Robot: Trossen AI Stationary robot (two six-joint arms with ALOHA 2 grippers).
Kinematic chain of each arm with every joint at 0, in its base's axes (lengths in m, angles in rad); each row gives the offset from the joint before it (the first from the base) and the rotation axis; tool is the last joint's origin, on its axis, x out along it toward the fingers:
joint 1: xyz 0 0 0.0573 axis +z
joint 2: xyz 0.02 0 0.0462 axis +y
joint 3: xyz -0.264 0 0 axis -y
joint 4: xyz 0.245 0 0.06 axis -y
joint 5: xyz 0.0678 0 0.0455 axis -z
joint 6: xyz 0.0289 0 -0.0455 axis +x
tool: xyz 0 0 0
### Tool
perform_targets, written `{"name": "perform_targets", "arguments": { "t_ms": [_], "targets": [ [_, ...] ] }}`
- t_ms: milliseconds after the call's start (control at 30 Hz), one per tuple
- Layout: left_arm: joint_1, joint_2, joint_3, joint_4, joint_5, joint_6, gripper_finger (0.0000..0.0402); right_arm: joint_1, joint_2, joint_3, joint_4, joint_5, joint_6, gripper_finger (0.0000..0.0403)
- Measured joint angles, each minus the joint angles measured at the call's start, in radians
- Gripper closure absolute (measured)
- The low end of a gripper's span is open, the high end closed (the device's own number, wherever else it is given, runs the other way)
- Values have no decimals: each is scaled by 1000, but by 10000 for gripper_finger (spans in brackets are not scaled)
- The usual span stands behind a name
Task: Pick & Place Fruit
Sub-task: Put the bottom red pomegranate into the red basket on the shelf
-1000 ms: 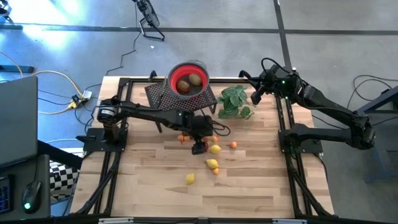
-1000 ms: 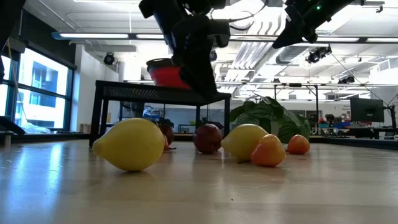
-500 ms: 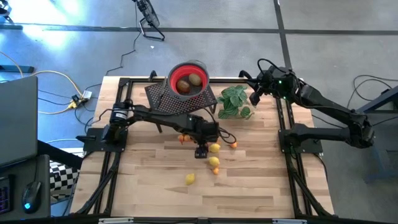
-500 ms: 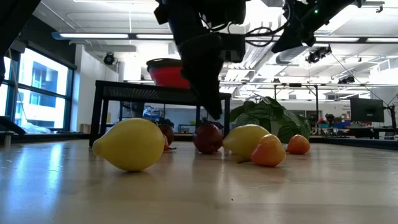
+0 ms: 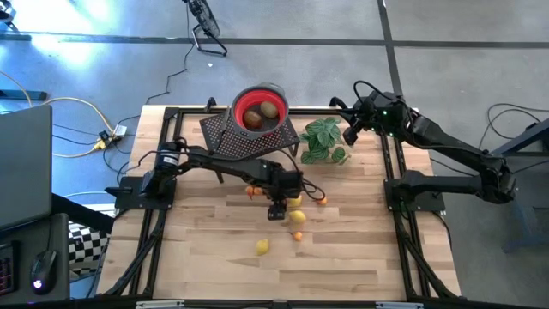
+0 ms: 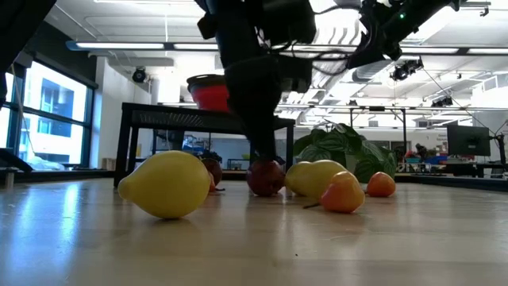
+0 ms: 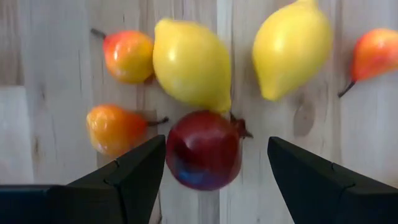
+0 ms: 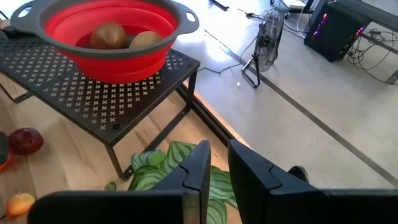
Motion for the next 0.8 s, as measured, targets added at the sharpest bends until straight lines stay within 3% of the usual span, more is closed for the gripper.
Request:
{"name": "perform_targets", "arguments": {
  "t_ms": [800],
  "targets": [
    [0,48,2,-3,1,-49,123,0,0,0,-3,0,0,353]
  ]
}}
